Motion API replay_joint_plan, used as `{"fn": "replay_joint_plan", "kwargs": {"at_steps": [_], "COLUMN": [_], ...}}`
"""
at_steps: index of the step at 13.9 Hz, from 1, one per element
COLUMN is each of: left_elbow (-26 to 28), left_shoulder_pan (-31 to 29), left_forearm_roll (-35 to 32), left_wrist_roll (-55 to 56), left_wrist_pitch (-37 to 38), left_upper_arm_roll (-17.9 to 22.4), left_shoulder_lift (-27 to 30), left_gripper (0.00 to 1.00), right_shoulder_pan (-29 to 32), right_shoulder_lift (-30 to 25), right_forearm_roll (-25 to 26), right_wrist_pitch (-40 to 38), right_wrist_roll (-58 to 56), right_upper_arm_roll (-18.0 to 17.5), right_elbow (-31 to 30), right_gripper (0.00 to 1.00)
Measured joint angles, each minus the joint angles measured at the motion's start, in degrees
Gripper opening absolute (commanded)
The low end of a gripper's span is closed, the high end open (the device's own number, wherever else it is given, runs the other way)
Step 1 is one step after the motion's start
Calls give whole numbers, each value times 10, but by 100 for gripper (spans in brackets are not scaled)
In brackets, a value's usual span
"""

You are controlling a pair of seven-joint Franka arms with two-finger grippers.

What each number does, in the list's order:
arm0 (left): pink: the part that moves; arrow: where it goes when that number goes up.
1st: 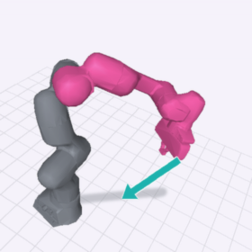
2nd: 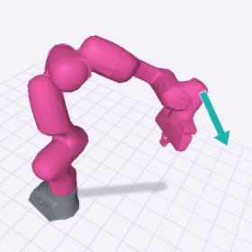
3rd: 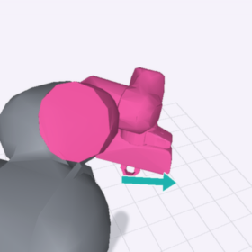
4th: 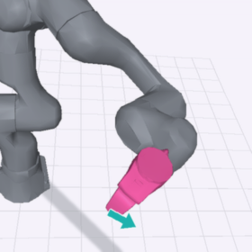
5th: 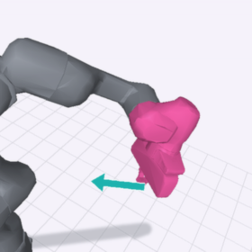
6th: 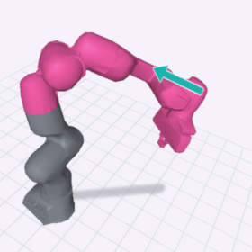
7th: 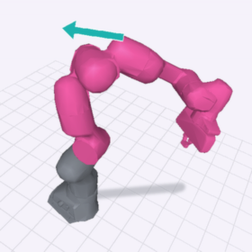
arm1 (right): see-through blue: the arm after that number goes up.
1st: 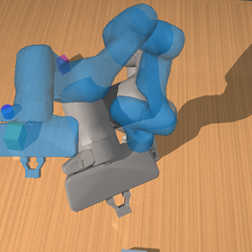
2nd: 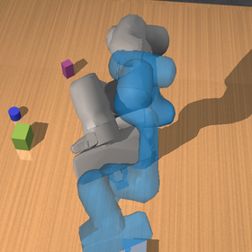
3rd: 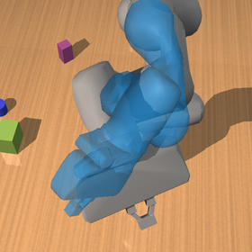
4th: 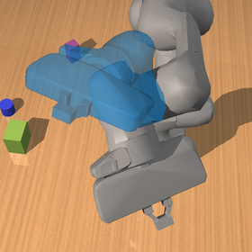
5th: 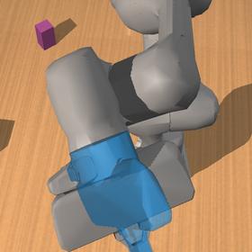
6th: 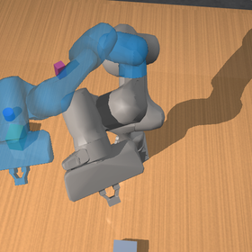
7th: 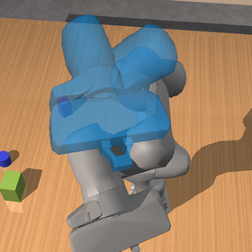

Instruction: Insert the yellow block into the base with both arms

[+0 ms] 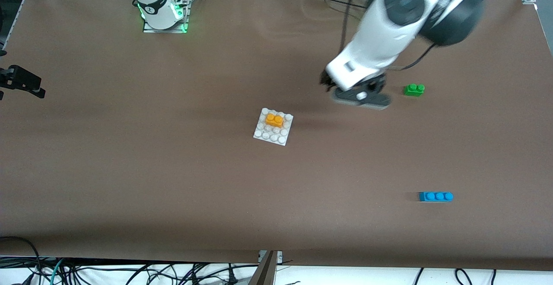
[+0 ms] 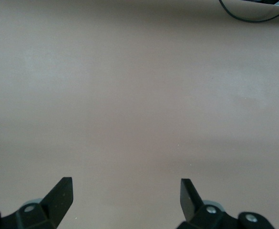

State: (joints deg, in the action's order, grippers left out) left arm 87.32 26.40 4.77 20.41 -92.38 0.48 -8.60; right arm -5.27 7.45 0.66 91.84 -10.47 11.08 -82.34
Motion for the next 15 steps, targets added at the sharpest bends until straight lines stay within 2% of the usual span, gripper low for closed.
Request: {"fn": "replay_joint_plan", "kwargs": {"at_steps": [4,6,8,15], "left_elbow": [116,149,160,163], "left_shoulder_pan": [-102,-115,-121,-140], "left_forearm_roll": [-53,-65,-65,-61], "left_wrist_roll": [-82,-124,-145,-143], "left_wrist_pitch": [25,25,22,14], "left_upper_arm_roll": [10,52,81,83], "left_shoulder_lift": [147,184,191,184], "left_gripper": [100,100,100,100], "right_shoulder_pan": [0,0,0,0], "right_shoulder_lift": [0,0,0,2], "right_forearm_roll": [0,0,0,0], "right_wrist_pitch": [0,0,0,0], "right_wrist_roll": [0,0,0,0], "right_upper_arm_roll": [0,0,0,0], "right_elbow": [0,0,0,0], "right_gripper": [99,99,99,100]}}
